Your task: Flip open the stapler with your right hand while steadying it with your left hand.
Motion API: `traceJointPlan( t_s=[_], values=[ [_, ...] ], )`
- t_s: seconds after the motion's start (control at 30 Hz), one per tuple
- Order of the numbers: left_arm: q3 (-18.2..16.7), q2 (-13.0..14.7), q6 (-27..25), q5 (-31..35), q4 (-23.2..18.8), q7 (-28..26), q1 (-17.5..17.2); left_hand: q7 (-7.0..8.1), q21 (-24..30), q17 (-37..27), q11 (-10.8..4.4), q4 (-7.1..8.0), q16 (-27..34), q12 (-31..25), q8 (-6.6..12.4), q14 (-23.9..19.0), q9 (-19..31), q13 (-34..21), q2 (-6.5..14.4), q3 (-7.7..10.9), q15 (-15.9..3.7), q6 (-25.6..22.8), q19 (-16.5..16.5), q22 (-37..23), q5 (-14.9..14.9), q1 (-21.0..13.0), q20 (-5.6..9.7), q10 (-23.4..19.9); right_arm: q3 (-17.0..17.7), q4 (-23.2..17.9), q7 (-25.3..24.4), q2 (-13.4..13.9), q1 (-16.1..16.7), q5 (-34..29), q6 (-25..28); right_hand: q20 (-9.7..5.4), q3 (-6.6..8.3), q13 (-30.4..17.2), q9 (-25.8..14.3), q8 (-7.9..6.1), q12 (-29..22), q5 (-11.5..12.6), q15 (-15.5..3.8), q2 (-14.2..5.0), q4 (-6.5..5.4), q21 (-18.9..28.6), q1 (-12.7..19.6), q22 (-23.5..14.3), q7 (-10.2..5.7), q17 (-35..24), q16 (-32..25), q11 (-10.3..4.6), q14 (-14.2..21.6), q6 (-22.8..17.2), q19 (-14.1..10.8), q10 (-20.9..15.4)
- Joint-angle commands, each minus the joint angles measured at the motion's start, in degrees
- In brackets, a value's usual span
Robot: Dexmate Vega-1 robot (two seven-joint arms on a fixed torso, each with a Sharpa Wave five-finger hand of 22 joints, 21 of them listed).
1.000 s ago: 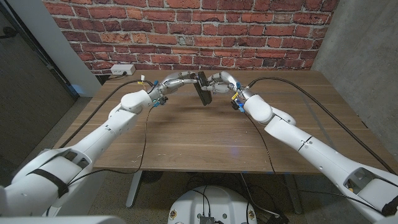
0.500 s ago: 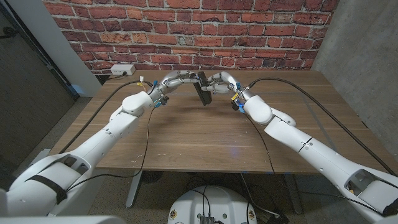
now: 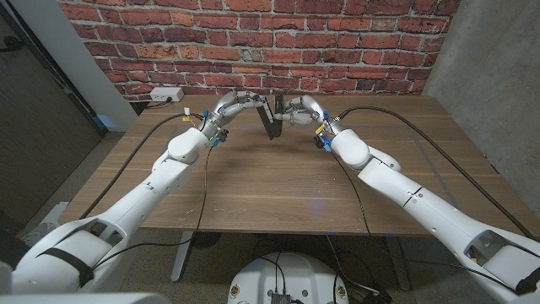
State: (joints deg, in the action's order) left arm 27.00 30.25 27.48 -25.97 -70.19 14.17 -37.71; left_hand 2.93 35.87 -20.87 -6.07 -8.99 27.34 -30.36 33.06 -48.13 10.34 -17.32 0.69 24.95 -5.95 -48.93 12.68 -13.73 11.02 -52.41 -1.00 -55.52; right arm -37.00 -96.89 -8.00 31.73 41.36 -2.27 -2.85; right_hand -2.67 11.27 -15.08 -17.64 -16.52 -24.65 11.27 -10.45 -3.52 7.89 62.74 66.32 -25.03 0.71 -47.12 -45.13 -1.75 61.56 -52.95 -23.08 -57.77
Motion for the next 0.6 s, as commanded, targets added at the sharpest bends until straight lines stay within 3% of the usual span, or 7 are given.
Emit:
traceJointPlan(
  t_s=[0.03,0.6],
  values=[
    [-0.65,-1.24,2.11,0.39,0.17,-4.46,-0.87,-2.55,0.49,-0.49,-2.98,0.22,0.53,-0.39,0.38,-0.86,0.17,-0.17,5.13,0.8,-7.13,-11.88,0.07,-0.16,0.05,-6.28,0.66,-3.96,1.95,4.82,1.22,-2.98,0.27,7.17,-4.22,-4.62,-0.28,-16.78,-0.14,-0.08,-7.01,0.19,-2.87,-4.61,-0.04,0.62,4.65,0.08,-5.02,-0.37,-0.14,-4.97,0.78,-6.19,0.05,-7.91],
    [-0.38,-2.82,3.62,0.86,0.73,-5.75,-0.68,-2.91,1.21,-1.46,-2.68,0.05,0.45,-0.87,-0.21,-1.37,0.16,-1.03,4.89,0.7,-7.06,-12.82,-0.88,-0.35,-0.41,-7.57,1.39,-4.52,4.78,10.12,1.15,-6.63,1.62,16.86,-9.6,-4.76,-0.46,-16.85,-0.33,0.17,-6.58,0.29,-2.87,-4.49,-0.03,1.95,4.71,1.25,-4.87,-0.45,0.46,-4.84,0.92,-6.61,0.33,-8.32]
  ],
)
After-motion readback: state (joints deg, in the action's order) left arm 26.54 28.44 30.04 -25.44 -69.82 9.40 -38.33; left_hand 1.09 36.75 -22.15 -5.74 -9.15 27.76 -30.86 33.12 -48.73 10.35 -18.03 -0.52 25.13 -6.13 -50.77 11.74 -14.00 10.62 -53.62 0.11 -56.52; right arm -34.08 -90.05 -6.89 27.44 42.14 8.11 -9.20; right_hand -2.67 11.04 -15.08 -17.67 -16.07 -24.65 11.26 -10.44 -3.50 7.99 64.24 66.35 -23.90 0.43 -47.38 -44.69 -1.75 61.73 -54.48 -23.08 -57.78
